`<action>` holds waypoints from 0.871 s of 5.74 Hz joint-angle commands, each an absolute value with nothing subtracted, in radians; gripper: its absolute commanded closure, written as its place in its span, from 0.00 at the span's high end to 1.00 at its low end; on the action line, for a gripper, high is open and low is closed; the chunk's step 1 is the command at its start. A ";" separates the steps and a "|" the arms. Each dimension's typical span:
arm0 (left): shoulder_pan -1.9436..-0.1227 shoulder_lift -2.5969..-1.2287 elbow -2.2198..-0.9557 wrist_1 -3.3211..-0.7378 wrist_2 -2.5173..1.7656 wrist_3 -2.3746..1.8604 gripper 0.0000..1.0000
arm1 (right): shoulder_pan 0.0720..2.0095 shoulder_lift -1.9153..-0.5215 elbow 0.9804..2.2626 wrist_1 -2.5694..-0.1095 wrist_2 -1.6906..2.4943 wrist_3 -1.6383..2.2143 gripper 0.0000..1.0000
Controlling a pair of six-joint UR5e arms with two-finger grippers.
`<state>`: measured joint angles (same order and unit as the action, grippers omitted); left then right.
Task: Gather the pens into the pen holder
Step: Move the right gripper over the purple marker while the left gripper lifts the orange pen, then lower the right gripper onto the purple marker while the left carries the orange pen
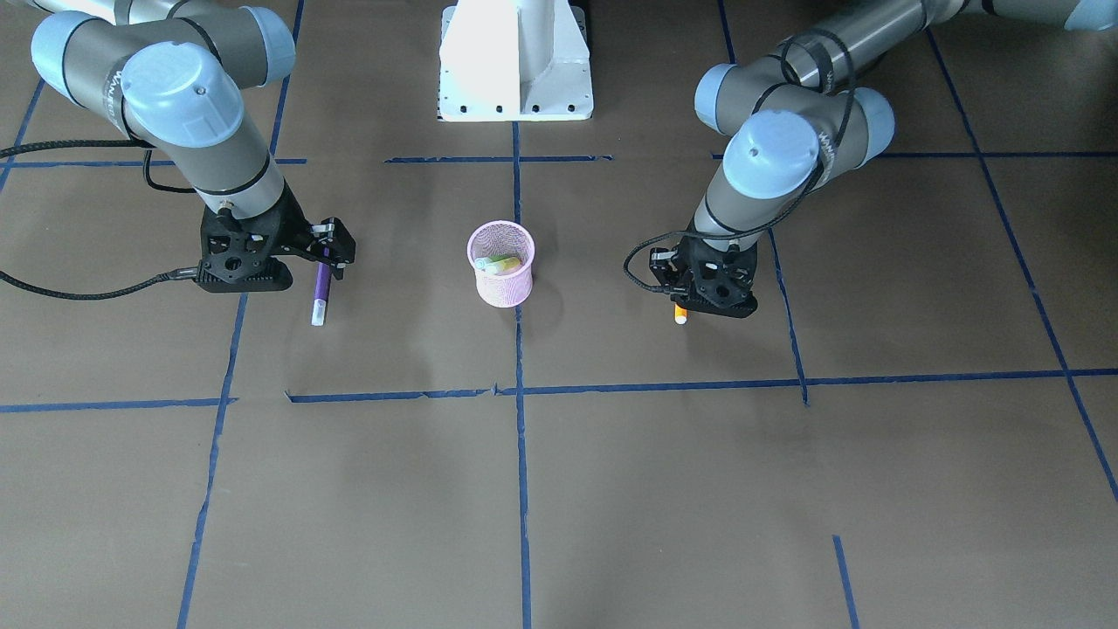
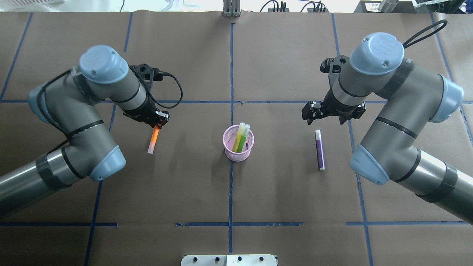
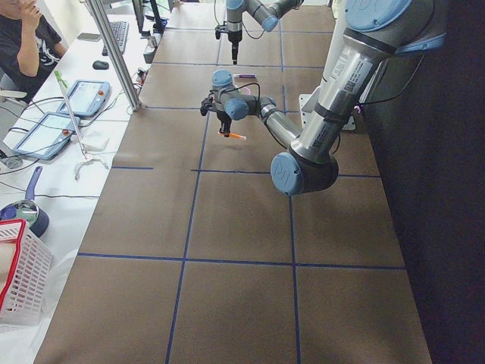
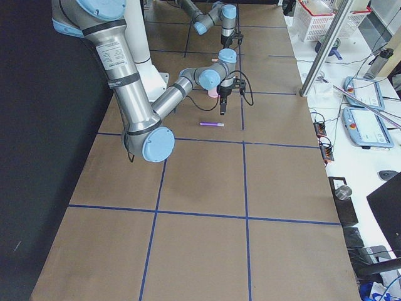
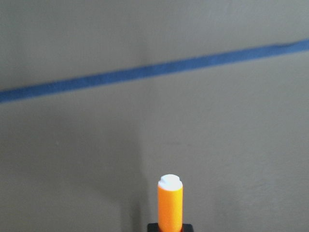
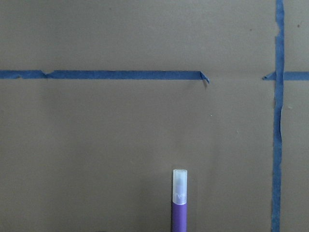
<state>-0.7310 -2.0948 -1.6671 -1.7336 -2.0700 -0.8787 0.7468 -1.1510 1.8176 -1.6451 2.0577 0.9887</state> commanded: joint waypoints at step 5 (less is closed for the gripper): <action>-0.782 -2.154 -1.896 -1.968 -1.916 -1.101 0.00 | 0.720 -1.154 1.634 -1.452 2.146 1.050 1.00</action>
